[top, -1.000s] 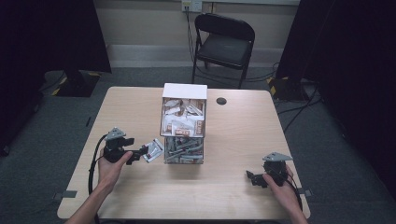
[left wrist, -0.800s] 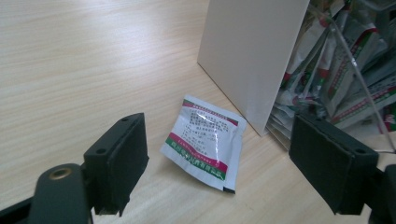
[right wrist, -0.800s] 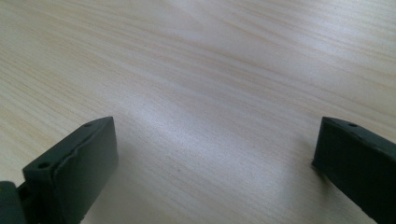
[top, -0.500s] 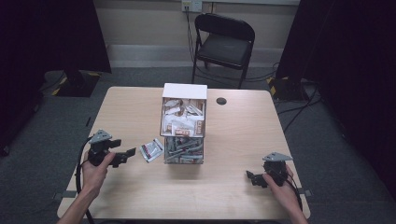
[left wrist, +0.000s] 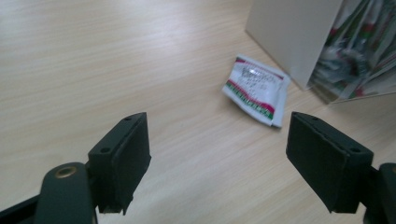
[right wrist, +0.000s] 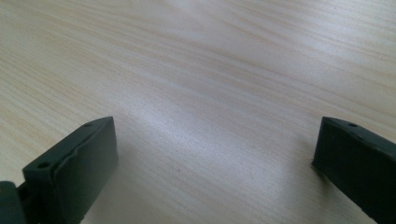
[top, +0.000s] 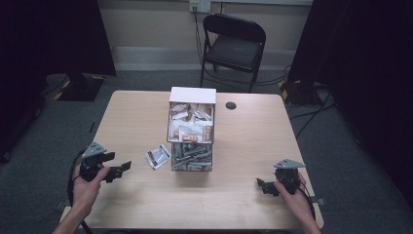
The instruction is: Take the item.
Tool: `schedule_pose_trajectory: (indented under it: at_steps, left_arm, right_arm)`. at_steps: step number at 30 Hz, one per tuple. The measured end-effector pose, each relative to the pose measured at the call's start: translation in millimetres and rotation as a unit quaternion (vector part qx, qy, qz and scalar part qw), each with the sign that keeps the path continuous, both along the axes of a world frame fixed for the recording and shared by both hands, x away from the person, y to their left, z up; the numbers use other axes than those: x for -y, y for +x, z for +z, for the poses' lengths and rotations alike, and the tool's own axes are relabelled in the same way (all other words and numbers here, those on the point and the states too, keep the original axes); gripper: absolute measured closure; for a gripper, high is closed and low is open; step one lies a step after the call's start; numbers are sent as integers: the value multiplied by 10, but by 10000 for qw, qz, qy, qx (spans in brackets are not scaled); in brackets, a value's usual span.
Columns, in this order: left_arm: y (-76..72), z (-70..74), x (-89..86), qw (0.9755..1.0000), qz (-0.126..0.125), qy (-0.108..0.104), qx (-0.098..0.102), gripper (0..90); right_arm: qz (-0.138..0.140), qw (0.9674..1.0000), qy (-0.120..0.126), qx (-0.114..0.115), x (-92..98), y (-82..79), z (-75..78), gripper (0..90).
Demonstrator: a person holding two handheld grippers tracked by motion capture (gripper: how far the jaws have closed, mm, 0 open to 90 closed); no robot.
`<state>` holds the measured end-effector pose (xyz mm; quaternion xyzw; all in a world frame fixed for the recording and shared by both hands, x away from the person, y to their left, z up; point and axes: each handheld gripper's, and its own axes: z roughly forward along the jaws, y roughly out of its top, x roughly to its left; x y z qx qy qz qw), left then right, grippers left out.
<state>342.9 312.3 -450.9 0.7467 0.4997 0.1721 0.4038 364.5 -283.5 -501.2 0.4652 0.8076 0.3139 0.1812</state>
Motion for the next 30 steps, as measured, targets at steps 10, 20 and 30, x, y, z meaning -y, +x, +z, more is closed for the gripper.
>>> schedule_pose_trajectory:
  at_steps: [10,20,30]
  left_arm:
    - [-138,-187,-225,9981,521,225,-223,215]
    - [-188,-472,-240,9935,690,739,-519,210]
    - [-178,-590,-164,9955,590,700,-251,131]
  right_arm:
    - [0,10000,0,0,0,0,0,0]
    - [2,10000,-1,1,0,1,0,0]
    - [2,10000,0,-1,0,0,0,0]
